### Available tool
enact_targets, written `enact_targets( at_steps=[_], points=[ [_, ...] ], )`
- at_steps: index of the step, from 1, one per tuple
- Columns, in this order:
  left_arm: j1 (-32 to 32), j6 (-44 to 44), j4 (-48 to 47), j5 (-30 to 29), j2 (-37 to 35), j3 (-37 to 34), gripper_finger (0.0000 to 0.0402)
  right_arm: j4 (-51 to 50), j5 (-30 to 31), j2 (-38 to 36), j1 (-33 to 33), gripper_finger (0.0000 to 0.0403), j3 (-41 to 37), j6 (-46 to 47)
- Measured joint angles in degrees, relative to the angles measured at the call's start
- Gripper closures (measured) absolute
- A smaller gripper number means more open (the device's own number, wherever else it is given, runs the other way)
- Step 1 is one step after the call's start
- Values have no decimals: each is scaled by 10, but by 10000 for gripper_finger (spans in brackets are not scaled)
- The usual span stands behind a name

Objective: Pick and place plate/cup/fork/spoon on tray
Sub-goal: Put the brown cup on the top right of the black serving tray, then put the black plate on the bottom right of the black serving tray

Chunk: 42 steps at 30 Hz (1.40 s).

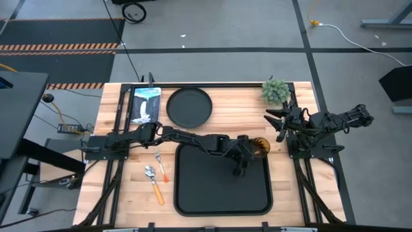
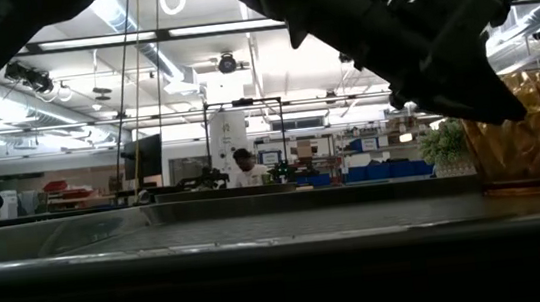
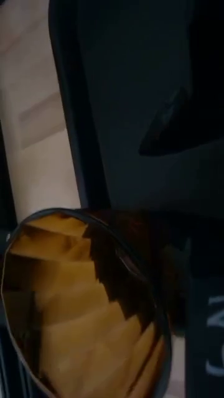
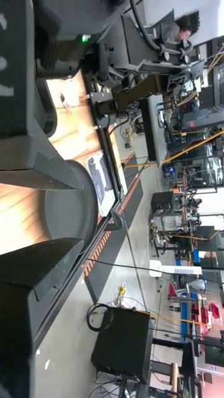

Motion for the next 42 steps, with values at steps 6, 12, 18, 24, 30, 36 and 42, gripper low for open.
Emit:
enact_targets(
  at_steps=[6,12,18,24,30,36,42],
  points=[
    [7,-3,-14,-7,0,0,259,0,0,0,0,261,0,0],
    [4,41,-130,-35,-38,1,260,-1,0,0,0,261,0,0],
    [5,73,-323,-95,-73,1,260,-2,0,0,0,261,0,-1],
    [35,60,-439,-129,-92,-6,260,-15,-15,0,0,261,0,9],
    [57,50,-389,-170,-192,-176,260,-18,-12,0,0,261,0,10],
    [111,-9,-265,-194,-343,-395,260,7,-8,0,0,261,0,-8],
    [195,-83,-183,-181,-460,-540,260,21,-8,0,0,261,0,-16]
  ],
)
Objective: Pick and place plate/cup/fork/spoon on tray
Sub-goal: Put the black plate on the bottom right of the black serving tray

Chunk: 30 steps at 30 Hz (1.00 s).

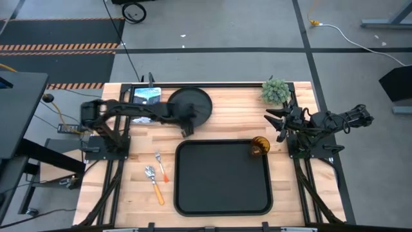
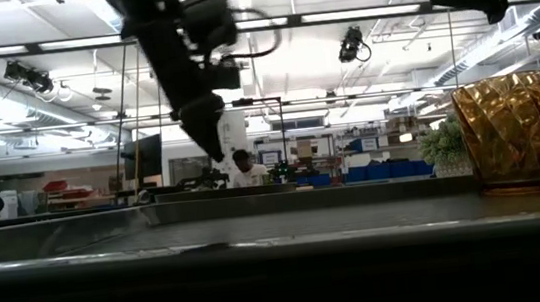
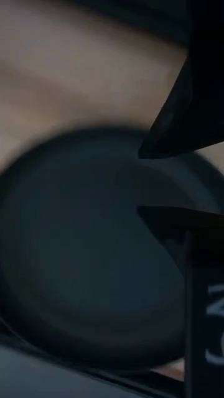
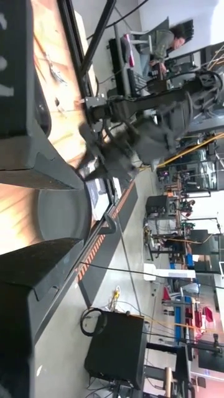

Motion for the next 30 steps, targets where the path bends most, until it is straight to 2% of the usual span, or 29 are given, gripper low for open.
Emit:
enact_targets(
  at_steps=[6,13,16,19,24,30],
  points=[
    [116,-77,41,31,-53,-75,260,0,0,0,0,261,0,0],
    [232,-144,40,43,-56,-94,258,0,0,0,0,261,0,0],
    [266,-146,39,75,-56,-95,248,0,0,0,0,261,0,0],
    [289,-154,40,116,-55,-95,227,1,0,0,0,261,0,0],
    [303,-159,31,129,-34,-97,194,1,-1,0,0,261,0,5],
    [295,-161,31,143,6,-97,202,0,-2,0,0,261,0,9]
  ],
)
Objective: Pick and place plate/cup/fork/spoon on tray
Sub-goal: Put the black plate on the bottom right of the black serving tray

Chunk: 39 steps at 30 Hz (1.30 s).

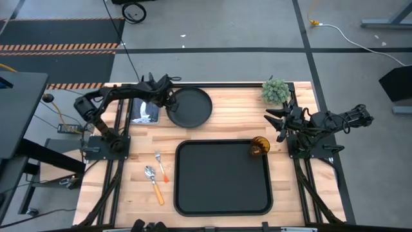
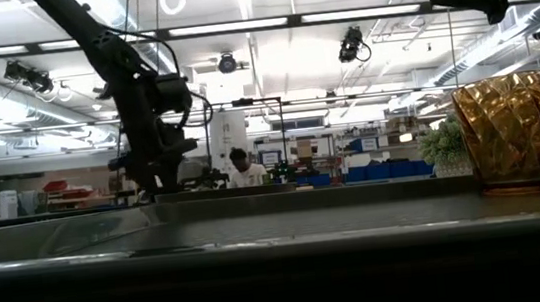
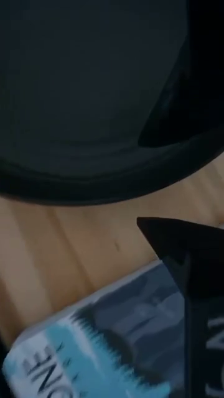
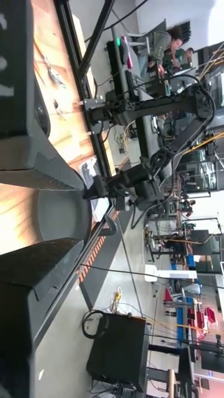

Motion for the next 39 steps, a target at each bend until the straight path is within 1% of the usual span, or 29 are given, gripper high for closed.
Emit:
enact_targets(
  at_steps=[7,12,16,21,23,30,32,36,39],
  points=[
    [0,2,-2,0,17,0,237,0,0,0,0,261,0,0],
    [0,4,0,0,17,0,273,0,0,0,0,261,0,0],
    [0,5,9,-2,17,0,313,-1,0,0,0,261,0,0],
    [6,-1,31,2,17,2,374,-1,0,0,0,261,0,0],
    [9,0,34,6,16,2,389,-1,0,0,0,261,0,0],
    [21,4,47,6,15,2,391,-1,-1,0,0,261,0,0],
    [28,5,43,15,12,8,391,-1,-1,0,0,261,0,0],
    [46,12,20,59,12,53,392,-1,-1,0,0,261,0,0],
    [48,26,-27,99,12,96,392,-1,-1,0,0,261,0,2]
  ],
)
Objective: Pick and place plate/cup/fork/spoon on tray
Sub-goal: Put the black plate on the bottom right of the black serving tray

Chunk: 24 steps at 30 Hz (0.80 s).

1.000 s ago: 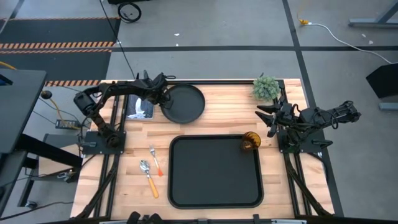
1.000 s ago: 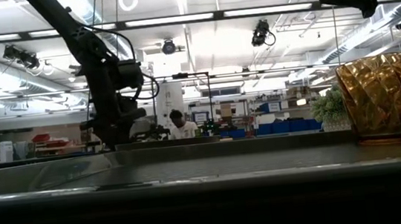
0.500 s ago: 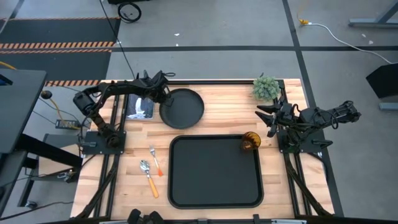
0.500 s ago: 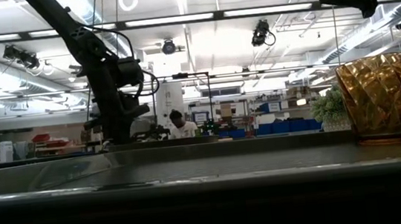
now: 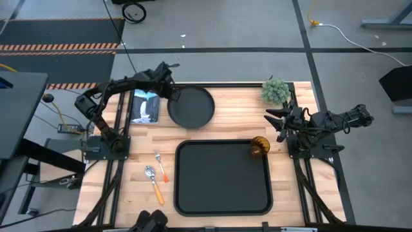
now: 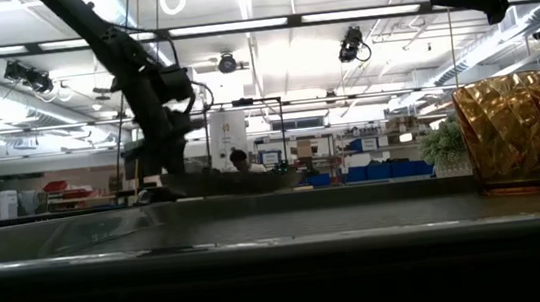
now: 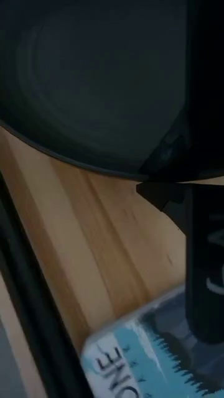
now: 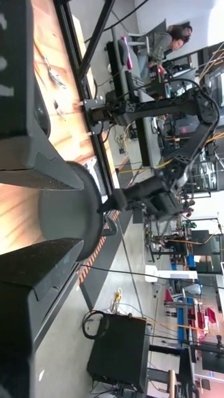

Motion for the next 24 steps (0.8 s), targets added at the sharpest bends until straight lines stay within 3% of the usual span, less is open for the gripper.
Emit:
enact_targets(
  at_steps=[9,24],
  points=[
    [-110,0,-110,33,0,81,392,0,0,0,0,261,0,0],
    [-399,-179,-31,-20,37,83,392,21,-21,2,0,261,0,1]
  ],
)
